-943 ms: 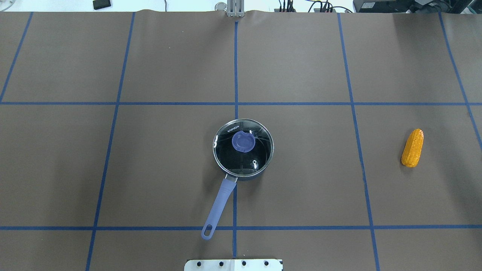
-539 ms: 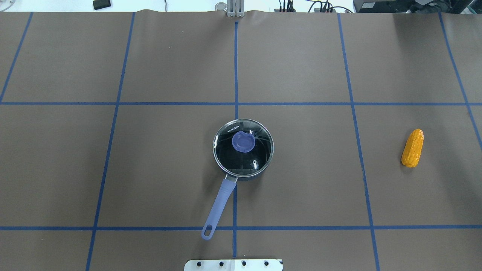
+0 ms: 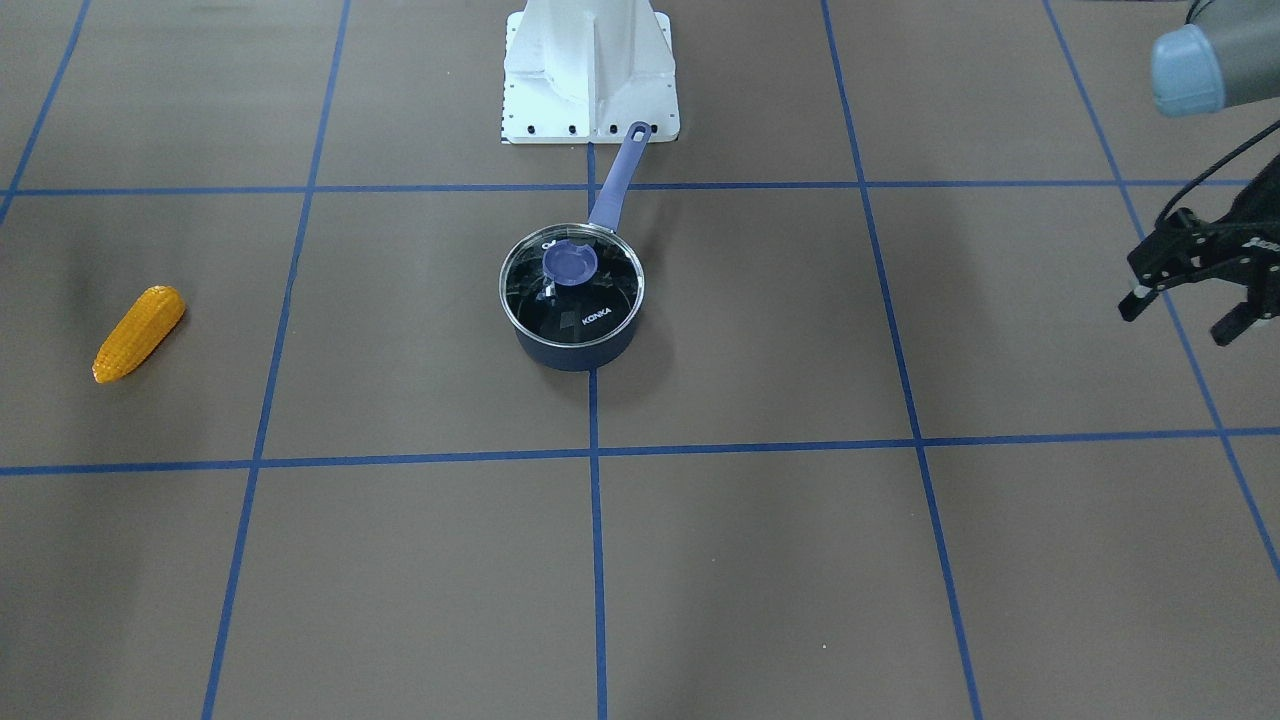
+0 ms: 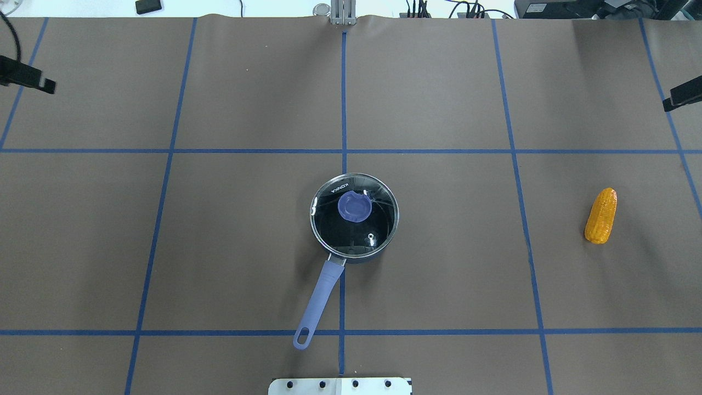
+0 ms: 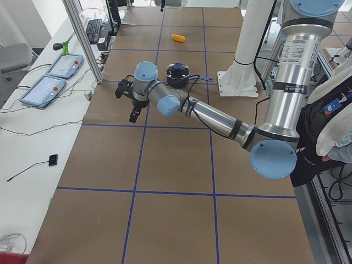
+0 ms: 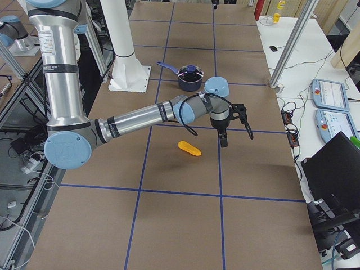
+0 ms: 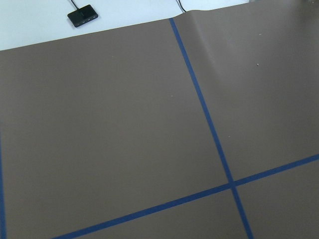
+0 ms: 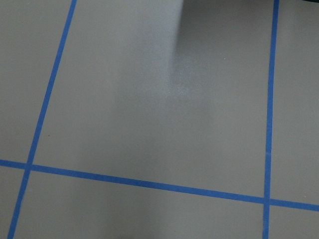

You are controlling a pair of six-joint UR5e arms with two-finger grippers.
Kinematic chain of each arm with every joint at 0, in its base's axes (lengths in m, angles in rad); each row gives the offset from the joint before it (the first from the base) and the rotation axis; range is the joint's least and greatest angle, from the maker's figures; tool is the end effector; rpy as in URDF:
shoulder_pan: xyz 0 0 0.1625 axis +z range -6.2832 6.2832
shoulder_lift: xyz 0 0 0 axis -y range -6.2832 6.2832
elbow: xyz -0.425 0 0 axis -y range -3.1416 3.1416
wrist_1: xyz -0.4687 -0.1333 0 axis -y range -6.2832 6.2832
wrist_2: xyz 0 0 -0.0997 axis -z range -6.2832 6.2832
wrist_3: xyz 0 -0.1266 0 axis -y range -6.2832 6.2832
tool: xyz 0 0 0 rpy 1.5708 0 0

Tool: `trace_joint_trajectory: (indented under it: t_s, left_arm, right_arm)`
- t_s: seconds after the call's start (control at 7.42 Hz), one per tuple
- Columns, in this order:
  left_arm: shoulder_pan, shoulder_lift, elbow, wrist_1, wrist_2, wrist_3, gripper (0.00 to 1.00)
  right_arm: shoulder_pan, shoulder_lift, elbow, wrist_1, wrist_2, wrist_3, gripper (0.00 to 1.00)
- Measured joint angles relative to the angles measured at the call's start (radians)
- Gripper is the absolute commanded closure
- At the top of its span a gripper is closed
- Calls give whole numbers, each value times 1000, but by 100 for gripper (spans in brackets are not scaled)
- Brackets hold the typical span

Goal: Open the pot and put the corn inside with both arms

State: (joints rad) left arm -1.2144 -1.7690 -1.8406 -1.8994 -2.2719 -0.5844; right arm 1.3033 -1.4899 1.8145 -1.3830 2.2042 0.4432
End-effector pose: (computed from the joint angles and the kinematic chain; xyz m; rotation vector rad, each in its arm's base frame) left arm 0.1752 -0.6186 0.3641 0.3784 0.9337 0.0707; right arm -0.1064 -0.6090 0.4767 0.2483 -0.7519 0.0042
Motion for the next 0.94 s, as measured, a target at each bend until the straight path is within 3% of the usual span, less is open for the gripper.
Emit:
trace_joint_trajectory:
  t_s: [0.67,0.94]
  left_arm:
    - [424,-426,-16,435,262,-433,1]
    - [564,-599,72,531,368,-574,1]
  right_arm:
    - [-113,-9,1,37,-47,136,0]
    - [-132,-10,-1,38,-55,148,0]
